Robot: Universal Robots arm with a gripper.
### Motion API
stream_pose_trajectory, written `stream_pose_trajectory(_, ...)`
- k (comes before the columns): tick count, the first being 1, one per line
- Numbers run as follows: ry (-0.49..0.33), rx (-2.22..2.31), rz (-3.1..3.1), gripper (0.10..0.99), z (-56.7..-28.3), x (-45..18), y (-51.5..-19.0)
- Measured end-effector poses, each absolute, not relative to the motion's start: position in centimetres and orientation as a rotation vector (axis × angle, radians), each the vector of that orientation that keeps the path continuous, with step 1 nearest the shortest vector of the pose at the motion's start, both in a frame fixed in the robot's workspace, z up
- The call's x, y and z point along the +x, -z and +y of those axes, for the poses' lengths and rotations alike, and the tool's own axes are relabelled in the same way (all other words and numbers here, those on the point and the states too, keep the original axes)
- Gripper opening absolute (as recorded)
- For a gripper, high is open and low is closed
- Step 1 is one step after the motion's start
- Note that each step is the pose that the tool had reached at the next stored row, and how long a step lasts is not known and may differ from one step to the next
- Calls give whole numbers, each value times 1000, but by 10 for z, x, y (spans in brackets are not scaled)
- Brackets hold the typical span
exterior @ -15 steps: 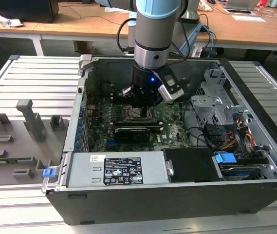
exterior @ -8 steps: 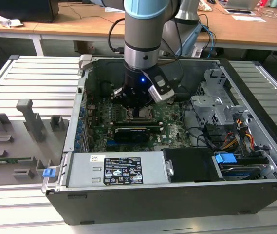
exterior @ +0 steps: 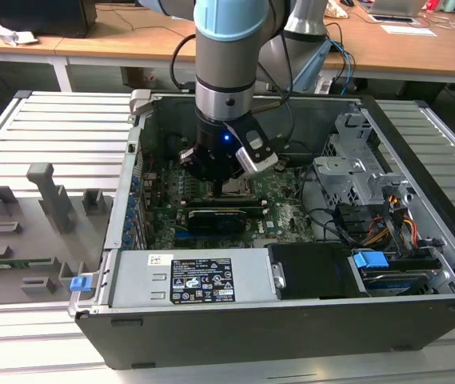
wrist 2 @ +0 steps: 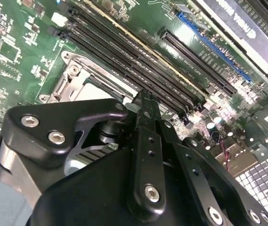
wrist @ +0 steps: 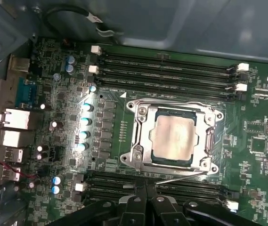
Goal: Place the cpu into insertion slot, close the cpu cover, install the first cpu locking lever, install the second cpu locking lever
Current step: 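Install the second cpu locking lever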
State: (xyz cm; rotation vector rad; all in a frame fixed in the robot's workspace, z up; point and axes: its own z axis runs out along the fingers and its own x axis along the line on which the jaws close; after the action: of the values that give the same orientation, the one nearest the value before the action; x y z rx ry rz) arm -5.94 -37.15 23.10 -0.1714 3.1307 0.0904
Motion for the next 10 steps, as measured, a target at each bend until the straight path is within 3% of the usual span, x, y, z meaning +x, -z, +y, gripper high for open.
stream_pose_trajectory(10, -168, -171, 3125, 106, -377, -68, -220)
